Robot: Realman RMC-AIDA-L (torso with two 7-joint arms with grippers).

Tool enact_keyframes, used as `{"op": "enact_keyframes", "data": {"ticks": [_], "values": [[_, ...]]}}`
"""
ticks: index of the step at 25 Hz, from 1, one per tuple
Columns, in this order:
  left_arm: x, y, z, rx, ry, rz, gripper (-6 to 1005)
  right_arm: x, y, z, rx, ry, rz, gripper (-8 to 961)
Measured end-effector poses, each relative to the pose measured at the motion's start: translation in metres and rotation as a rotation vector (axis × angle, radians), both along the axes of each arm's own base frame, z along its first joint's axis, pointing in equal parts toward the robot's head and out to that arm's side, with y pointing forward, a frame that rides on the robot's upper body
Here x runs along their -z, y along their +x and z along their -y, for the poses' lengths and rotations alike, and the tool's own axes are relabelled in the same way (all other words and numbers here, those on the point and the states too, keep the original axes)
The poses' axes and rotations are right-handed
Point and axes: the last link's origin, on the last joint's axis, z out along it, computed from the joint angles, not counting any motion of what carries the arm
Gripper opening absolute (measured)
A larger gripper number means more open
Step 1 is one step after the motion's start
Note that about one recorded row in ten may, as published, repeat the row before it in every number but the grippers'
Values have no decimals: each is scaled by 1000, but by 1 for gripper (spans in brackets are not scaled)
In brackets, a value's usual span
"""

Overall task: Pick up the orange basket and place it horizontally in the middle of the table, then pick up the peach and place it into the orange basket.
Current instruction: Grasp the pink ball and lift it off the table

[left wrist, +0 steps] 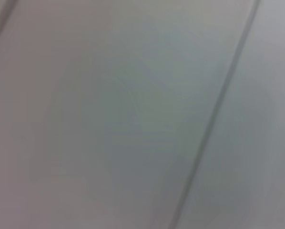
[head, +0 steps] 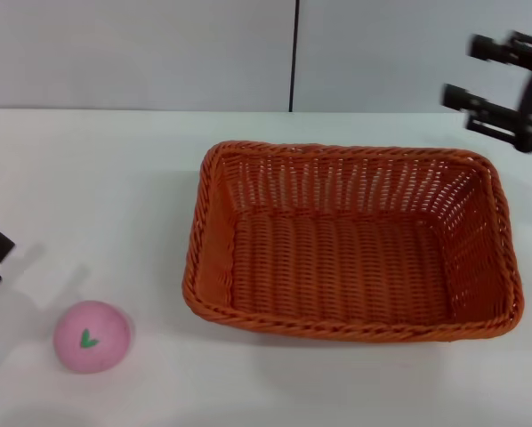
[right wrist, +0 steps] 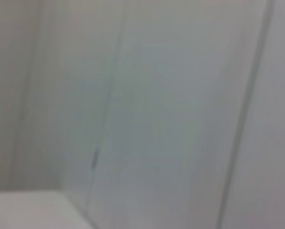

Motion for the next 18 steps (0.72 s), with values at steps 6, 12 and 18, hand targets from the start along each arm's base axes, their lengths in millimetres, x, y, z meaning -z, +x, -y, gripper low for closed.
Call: {"op": "enact_keyframes", "data": {"ticks": [6, 12, 18], "values": [[4, 0, -3, 31, -93, -61, 729, -7, 27, 27, 93, 72, -146, 640], [16, -6, -5, 38, -257, -176, 719, -13, 52, 56, 158, 164, -281, 639], [23, -9, -5, 26, -334, -216, 710, -16, 64, 68, 189, 186, -333, 639]]}}
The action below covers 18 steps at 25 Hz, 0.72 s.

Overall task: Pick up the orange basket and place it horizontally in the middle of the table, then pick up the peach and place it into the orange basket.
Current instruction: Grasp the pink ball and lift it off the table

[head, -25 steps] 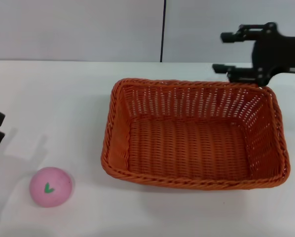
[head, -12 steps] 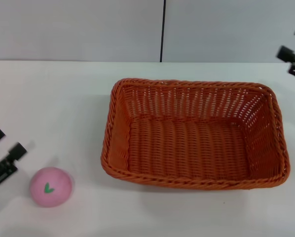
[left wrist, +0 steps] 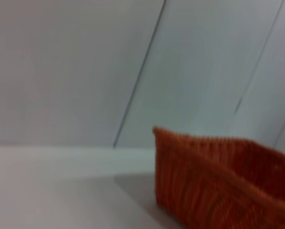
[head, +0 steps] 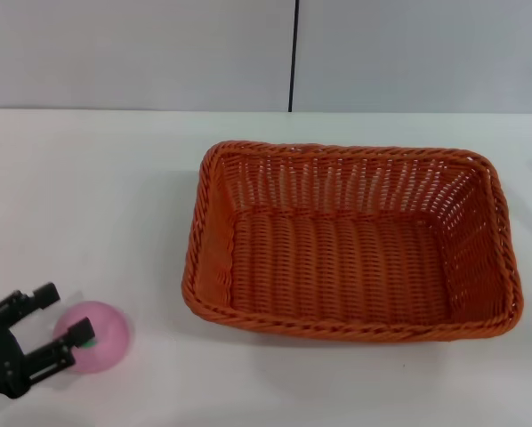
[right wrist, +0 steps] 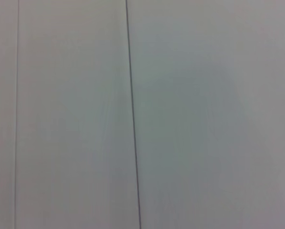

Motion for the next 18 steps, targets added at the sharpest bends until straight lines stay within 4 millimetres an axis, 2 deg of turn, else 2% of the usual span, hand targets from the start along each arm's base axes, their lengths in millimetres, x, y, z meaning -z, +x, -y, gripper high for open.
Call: {"op": "enact_keyframes", "data": {"ticks": [7, 16, 18], "values": [[15, -9, -6, -61, -83, -64, 698, 1, 2, 2, 8, -2, -7, 639], [15, -10, -8, -77, -77, -65, 683, 4, 3, 2, 17, -14, -24, 640], [16, -9, -8, -59, -68, -74, 601, 5, 3, 2, 18, -16, -27, 640]]}}
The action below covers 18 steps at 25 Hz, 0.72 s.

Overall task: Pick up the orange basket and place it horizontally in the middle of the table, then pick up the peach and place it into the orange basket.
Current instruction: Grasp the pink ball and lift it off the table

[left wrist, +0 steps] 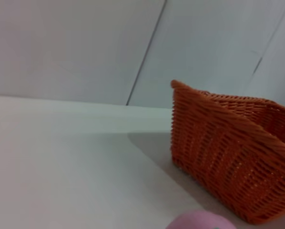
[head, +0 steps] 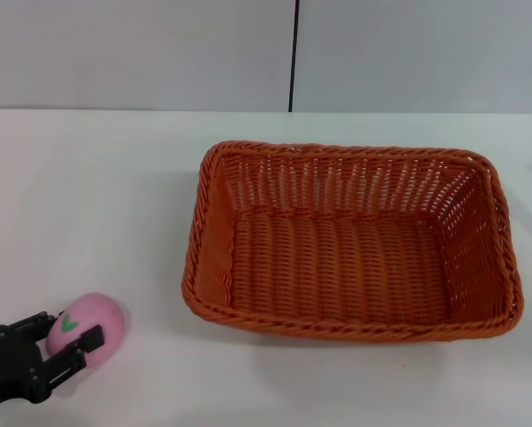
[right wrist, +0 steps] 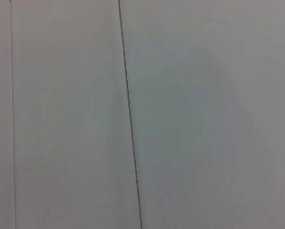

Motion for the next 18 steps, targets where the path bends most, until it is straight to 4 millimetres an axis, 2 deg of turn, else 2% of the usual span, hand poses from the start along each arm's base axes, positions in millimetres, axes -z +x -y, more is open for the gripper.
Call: {"op": "enact_keyframes", "data": {"ticks": [3, 6, 12, 14, 18], "values": [[3, 2, -2, 28, 13, -10, 479, 1, 1, 2, 7, 0, -5, 639], [3, 4, -5, 37, 40, -4, 445, 1, 5, 6, 26, 18, -35, 639], [-10, 19, -16, 94, 136, 81, 387, -3, 21, 20, 87, 144, -121, 639], [-23, 36, -30, 180, 214, 154, 370, -3, 30, 28, 139, 219, -154, 640], [-26, 45, -38, 225, 235, 183, 340, -1, 34, 32, 164, 241, -158, 639]]}}
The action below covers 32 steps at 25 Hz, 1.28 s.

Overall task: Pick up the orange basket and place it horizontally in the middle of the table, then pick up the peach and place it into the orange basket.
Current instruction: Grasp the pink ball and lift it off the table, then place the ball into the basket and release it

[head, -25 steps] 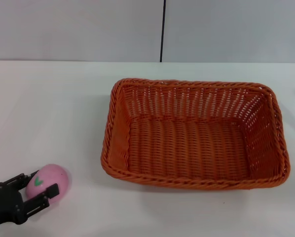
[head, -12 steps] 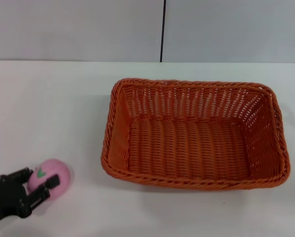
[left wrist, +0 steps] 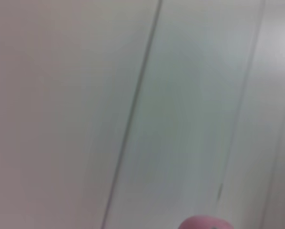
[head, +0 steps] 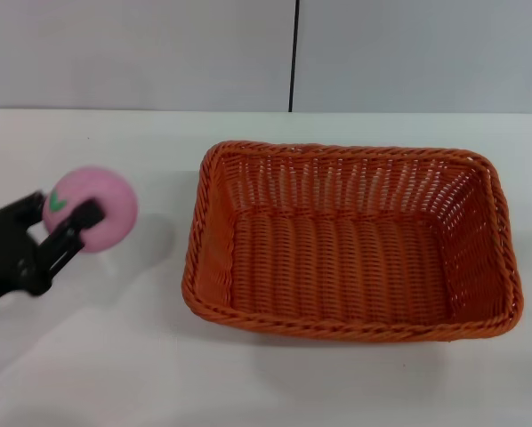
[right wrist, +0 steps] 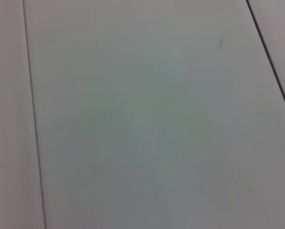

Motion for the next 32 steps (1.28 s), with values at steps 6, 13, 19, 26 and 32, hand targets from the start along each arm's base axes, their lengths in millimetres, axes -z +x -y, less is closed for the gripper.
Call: {"op": "enact_keyframes", "data": {"ticks": [6, 13, 19, 26, 32], "values": [[33, 53, -54, 143, -40, 98, 301, 2, 6, 6, 32, 4, -13, 640], [69, 84, -74, 191, -112, 78, 245, 2, 8, 7, 45, 12, -22, 640], [93, 93, -77, 165, -134, 56, 204, 0, 8, 7, 44, 20, -27, 639], [99, 91, -74, 158, -149, 37, 363, -4, 9, 5, 53, 45, -29, 639], [102, 90, -70, 163, -169, 27, 583, -6, 10, 5, 60, 61, -31, 640]]}}
